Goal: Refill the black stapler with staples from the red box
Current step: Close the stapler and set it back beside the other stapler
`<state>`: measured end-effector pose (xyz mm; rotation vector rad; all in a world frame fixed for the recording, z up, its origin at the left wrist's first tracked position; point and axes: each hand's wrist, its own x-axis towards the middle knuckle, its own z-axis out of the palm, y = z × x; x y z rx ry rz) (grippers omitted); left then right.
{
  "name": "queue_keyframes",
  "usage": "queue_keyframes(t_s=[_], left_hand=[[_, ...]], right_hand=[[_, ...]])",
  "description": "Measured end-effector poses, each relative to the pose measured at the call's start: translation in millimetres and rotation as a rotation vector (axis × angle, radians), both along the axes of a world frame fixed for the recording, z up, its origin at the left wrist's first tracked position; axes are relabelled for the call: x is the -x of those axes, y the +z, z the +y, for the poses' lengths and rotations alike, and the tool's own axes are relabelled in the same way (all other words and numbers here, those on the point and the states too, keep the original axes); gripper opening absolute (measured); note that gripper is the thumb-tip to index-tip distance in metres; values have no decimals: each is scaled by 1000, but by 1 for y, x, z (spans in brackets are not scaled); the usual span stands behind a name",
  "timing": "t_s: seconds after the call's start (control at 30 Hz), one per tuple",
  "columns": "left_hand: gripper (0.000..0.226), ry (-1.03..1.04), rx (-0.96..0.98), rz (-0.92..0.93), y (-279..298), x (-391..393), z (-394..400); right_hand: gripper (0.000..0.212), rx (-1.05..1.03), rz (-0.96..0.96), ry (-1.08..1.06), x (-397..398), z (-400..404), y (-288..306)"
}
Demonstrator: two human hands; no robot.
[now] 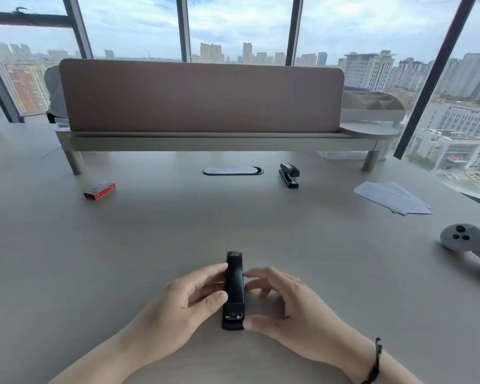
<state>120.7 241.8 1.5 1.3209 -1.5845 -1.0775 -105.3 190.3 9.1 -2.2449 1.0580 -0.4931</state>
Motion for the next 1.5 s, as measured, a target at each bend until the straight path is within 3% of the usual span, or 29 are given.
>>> queue_keyframes(t_s=[0.13, 0.3, 0.47, 0.6, 0.97, 1.5], left_hand=[[44, 28, 3, -13, -2, -2, 0], [47, 27, 19, -61, -1, 5, -8], [66, -6, 63, -205, -1, 19, -30], [85, -1, 212, -455, -6, 33, -62], [78, 77, 215, -376, -11, 72, -188], [77, 258, 114, -575, -17, 76, -354]], right_hand=[[70, 61, 75, -4, -3, -1, -3], [70, 107, 56, -19, 1, -9, -10], [67, 100, 58, -60, 15, -30, -8], [66, 113, 50, -88, 25, -57, -10], [51, 87, 40, -251, 50, -166, -13], [42, 118, -109, -653, 10, -310, -21]])
